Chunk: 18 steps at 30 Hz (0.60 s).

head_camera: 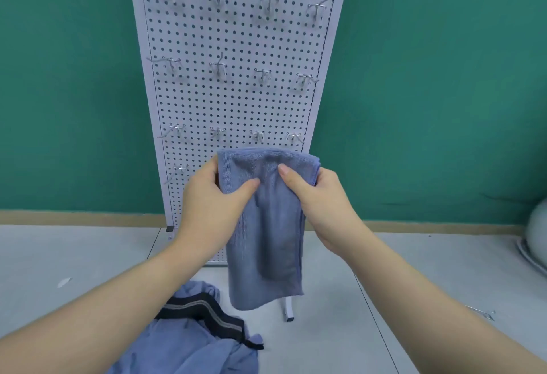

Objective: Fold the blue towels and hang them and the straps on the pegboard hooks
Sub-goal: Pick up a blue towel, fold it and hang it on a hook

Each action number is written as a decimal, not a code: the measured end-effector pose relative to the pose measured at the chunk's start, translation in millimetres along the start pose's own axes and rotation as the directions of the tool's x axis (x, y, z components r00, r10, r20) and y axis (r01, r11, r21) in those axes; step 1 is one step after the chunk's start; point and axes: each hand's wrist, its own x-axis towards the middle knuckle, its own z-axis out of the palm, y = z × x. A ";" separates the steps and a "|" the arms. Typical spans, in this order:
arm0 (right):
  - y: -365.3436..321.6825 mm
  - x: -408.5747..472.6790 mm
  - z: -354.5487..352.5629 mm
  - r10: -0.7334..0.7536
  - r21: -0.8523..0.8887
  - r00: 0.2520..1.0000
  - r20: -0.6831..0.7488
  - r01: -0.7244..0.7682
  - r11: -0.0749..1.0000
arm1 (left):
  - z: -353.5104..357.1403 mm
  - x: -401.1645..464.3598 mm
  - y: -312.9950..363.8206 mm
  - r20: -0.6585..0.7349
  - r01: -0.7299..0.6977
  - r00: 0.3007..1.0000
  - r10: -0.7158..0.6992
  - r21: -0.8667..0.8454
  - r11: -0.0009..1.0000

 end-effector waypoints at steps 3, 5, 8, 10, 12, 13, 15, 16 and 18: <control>-2.2 -3.4 9.6 -0.052 -0.055 0.999 0.017 0.053 0.997 | 7.5 -1.6 1.3 -0.056 -0.027 0.998 0.029 0.021 0.999; -3.8 -5.9 14.3 -0.085 -0.104 0.996 0.037 0.088 0.991 | 12.7 -4.9 4.4 -0.050 -0.040 0.998 0.041 0.026 0.999; -7.7 -9.8 17.0 -0.116 -0.158 0.992 0.045 0.122 0.980 | 19.9 -8.5 6.0 -0.024 -0.086 0.996 0.088 0.089 0.992; -8.3 -11.6 16.8 -0.132 -0.199 0.990 0.058 0.141 0.970 | 22.9 -10.2 6.6 -0.015 -0.096 0.995 0.098 0.103 0.990; -8.1 -13.0 16.0 -0.134 -0.250 0.988 0.080 0.150 0.956 | 23.9 -10.9 8.0 -0.014 -0.083 0.996 0.084 0.087 0.993; -7.8 -13.4 15.3 -0.131 -0.265 0.987 0.091 0.151 0.952 | 23.5 -10.9 8.5 -0.013 -0.081 0.997 0.082 0.075 0.994; -8.3 -13.7 14.9 -0.115 -0.271 0.987 0.115 0.142 0.952 | 21.3 -10.4 7.9 0.013 -0.088 0.996 0.088 0.030 0.996; -11.0 -14.6 15.6 -0.104 -0.262 0.987 0.122 0.133 0.956 | 20.1 -10.4 7.5 0.044 -0.100 0.994 0.099 0.010 0.995; -16.3 -15.5 17.0 -0.090 -0.221 0.990 0.113 0.113 0.969 | 17.5 -13.3 9.0 0.118 -0.144 0.983 0.143 -0.002 0.990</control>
